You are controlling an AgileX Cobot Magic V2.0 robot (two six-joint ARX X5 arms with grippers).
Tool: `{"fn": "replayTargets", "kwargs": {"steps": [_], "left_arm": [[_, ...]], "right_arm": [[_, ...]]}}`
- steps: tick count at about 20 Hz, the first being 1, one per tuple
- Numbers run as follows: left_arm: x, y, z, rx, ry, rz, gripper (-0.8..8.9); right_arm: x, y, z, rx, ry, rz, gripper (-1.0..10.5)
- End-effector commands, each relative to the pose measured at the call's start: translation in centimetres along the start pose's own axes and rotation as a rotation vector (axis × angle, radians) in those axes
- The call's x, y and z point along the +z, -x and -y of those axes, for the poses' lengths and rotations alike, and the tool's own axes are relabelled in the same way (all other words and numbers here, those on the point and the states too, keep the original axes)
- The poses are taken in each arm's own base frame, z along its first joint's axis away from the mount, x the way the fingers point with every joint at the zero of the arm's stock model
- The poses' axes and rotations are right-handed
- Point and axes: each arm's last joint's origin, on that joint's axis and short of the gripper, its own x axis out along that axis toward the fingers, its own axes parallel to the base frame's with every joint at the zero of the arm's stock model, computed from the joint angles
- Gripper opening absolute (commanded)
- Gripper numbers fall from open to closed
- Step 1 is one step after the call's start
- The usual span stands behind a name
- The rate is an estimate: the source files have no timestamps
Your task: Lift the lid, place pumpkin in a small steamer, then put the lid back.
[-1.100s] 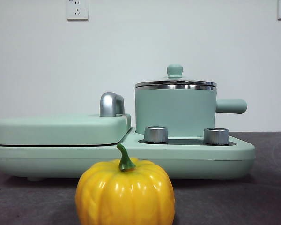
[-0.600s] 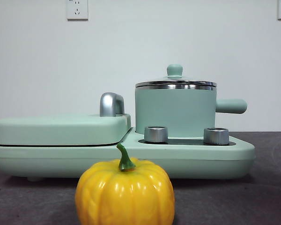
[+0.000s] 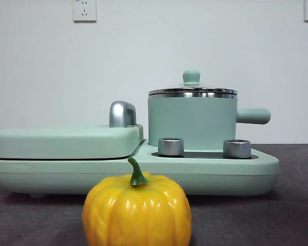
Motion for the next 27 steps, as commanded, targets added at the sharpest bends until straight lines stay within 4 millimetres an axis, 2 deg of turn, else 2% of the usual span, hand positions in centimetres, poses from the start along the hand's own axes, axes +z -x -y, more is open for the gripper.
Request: {"fn": "replayTargets", "kwargs": {"steps": [1,4,10,14,19,27], "left_arm": [[0.8,0.1,0.9,-0.1,-0.004,0.089,0.07],[1.8,0.2,2.0,-0.145,-0.01,0.116,0.07],[4.6,1.1,5.2,-0.15,-0.025,0.036,0.1],[6.9,2.1,7.7,-0.126,-0.184,0.004,0.1],[9.1,2.2,10.2,-0.107,-0.382,-0.103,0.1],[10.6,0.0,12.3,-0.192,-0.524,-0.369,0.1]], "right_arm": [[2.7,0.6,-1.6,0.08,-0.014,0.082,0.1],[4.9,1.5,-3.0,0.121,0.021,0.135,0.1],[9.2,3.6,-5.7,0.121,0.095,0.143,0.1],[11.5,4.2,-7.0,0.081,0.176,0.069,0.1],[13.5,3.8,-8.2,0.064,0.311,-0.031,0.1],[15.0,1.7,-9.2,0.13,0.538,-0.227,0.1]]}}
